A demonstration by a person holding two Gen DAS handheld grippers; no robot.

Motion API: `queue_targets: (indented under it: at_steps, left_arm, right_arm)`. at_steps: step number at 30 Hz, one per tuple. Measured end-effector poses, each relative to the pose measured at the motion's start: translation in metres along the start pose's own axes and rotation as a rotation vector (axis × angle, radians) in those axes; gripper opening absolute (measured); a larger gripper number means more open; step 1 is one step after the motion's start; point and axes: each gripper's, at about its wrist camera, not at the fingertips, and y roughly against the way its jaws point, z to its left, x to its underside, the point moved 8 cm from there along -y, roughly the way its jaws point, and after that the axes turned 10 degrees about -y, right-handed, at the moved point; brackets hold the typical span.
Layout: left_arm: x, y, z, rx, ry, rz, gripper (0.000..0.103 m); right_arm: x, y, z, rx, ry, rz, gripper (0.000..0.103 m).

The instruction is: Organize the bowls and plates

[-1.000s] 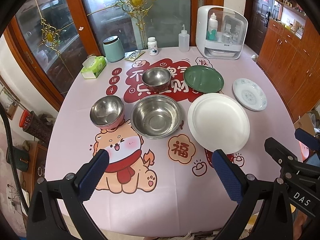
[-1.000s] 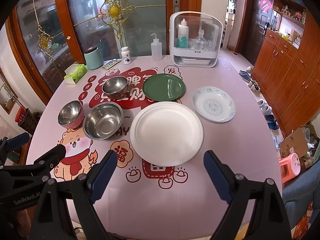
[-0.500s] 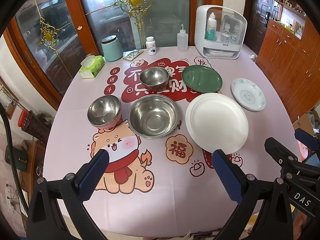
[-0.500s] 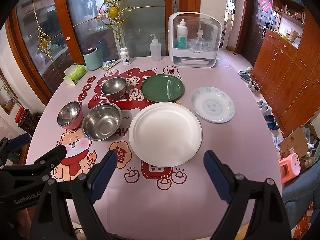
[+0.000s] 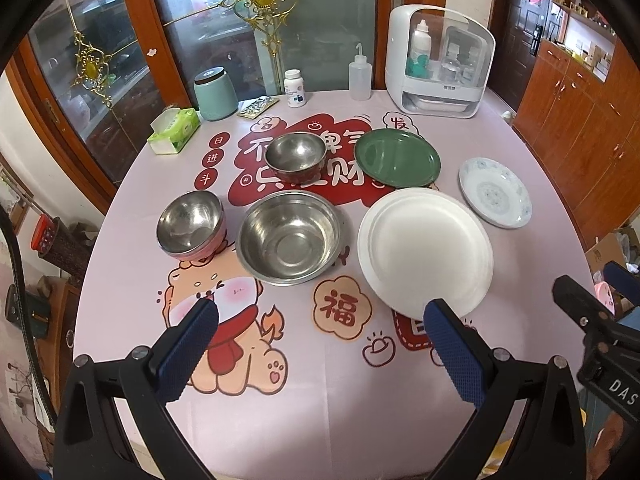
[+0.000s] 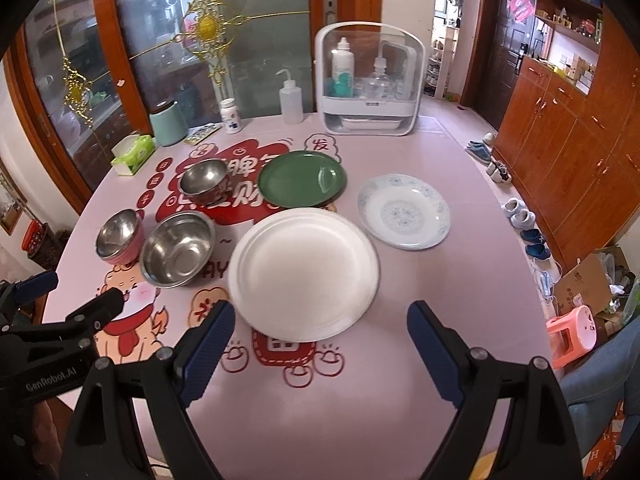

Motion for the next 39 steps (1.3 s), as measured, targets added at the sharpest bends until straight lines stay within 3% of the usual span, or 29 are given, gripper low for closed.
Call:
queue_targets:
  at_steps: [10,18,21,27,34,39]
  left_arm:
    - [-0.021,-0.029,-0.02,0.053,0.081,0.025,0.102]
    - [-0.015,-0.066,-0.039,0.114,0.12,0.094,0.102]
    - [-0.011,-0.081,-0.043,0.101,0.115,0.111,0.102]
    - [0.0,-0.117,-0.045,0.103,0.118,0.162,0.101]
    - [0.011,-0.16,-0.045,0.157,0.167,0.24,0.091]
    - [0.015,-0.188,-0.049,0.189,0.194,0.292,0.08]
  right_arm:
    - [-0.03,-0.017,-0.035,0.025,0.01,-0.036,0.089]
    - [-0.041,-0.052,-0.052,0.002,0.016,-0.001,0.088]
    - [-0.043,-0.066,-0.055,-0.001,0.03,0.007,0.089]
    - [-0.037,-0.108,-0.059,-0.051,0.036,0.103,0.088]
    - [-0.022,-0.168,-0.065,-0.123,-0.005,0.283,0.069]
    - [-0.021,-0.202,-0.071,-0.137,-0.036,0.355,0.063]
